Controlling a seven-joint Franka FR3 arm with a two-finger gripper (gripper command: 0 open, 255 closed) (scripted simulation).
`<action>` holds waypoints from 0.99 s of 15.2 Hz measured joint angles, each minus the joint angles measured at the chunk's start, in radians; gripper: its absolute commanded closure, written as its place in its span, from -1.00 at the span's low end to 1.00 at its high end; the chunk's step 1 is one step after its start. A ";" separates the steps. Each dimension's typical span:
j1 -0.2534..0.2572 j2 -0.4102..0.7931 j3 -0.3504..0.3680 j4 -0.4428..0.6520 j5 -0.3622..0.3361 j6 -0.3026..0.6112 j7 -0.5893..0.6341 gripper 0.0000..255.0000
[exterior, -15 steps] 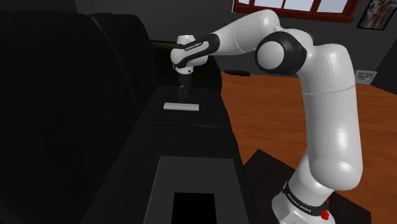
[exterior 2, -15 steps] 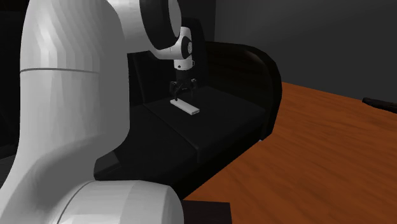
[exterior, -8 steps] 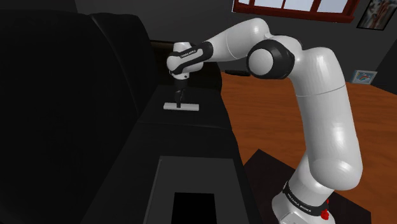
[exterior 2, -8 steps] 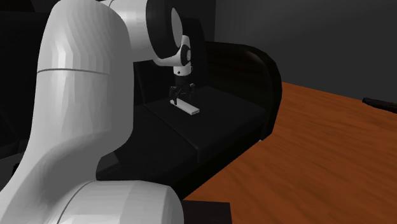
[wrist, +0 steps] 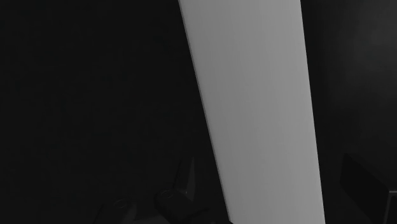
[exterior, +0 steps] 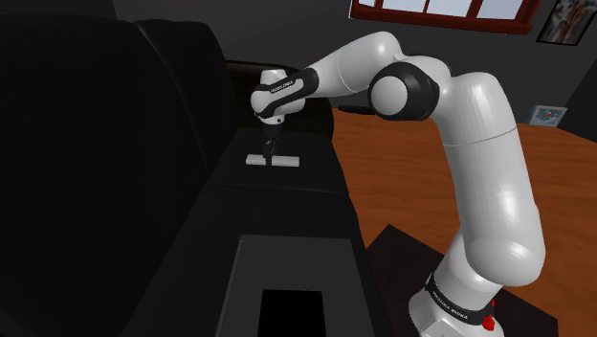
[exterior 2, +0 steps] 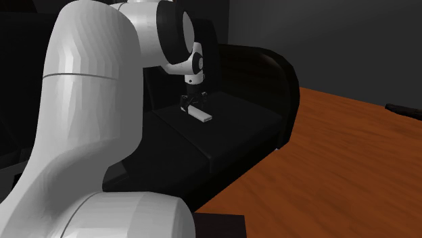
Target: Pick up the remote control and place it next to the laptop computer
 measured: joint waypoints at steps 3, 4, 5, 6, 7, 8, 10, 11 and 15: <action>0.000 -0.001 0.000 0.000 0.000 0.000 0.000 1.00; 0.000 0.000 0.000 0.000 0.000 0.000 0.000 1.00; 0.000 0.000 0.000 0.001 0.000 0.000 0.000 1.00; 0.000 0.000 0.000 0.001 0.000 0.000 0.000 1.00; 0.000 0.000 0.000 0.001 0.000 0.000 0.000 1.00; 0.000 0.000 0.000 0.001 0.000 0.000 0.000 1.00; 0.000 0.000 0.000 0.001 0.000 0.001 0.000 1.00; 0.000 0.000 0.000 0.001 0.000 0.001 0.000 1.00; 0.000 -0.012 -0.001 0.009 -0.002 -0.021 0.000 1.00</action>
